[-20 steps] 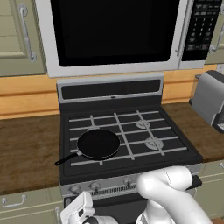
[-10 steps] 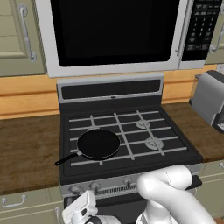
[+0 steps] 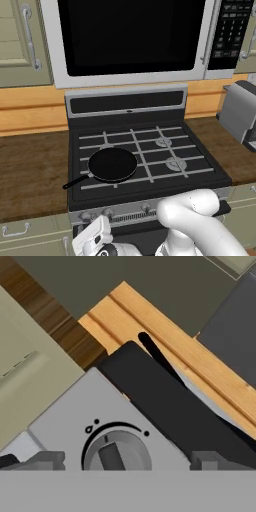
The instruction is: Turn off the front left burner of the stove.
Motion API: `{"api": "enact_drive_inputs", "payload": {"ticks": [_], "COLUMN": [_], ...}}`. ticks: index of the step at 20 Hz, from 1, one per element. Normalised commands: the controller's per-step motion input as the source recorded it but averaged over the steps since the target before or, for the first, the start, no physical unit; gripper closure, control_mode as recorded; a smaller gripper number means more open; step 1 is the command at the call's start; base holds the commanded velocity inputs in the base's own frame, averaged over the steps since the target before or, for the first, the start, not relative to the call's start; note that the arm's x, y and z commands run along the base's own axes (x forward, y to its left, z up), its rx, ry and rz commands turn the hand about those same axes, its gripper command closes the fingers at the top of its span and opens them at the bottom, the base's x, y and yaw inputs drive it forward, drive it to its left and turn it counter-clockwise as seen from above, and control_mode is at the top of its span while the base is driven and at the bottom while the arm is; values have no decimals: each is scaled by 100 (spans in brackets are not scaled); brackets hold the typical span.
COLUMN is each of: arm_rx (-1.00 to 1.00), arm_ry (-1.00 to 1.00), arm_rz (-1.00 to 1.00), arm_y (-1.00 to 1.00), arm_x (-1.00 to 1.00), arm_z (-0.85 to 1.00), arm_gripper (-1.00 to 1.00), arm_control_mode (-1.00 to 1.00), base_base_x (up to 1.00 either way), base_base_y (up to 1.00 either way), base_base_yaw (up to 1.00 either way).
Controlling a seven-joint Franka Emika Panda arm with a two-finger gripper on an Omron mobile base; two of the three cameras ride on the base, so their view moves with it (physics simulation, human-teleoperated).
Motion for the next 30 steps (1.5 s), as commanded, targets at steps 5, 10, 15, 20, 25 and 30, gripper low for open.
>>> {"api": "enact_drive_inputs", "payload": {"ticks": [5, 10, 15, 20, 25, 30], "arm_rx": [-4, -1, -3, -4, 0, 1], "arm_ry": [3, 1, 0, 0, 0, 0], "arm_rz": [0, 0, 0, 0, 0, 0], "arm_y": [6, 2, 0, 2, 0, 0], "arm_x": [11, 4, 4, 2, 8, 1], "arm_z": [-7, -3, -14, -17, 0, 0], "arm_gripper": [-100, -100, -100, -100, 100, 100], "arm_control_mode": [-100, -100, -100, -100, -100, -100], "base_base_x": [0, 0, 0, 0, 0, 0], "base_base_y": [0, 0, 0, 0, 0, 0], "base_base_yaw": [0, 0, 0, 0, 0, 0]}}
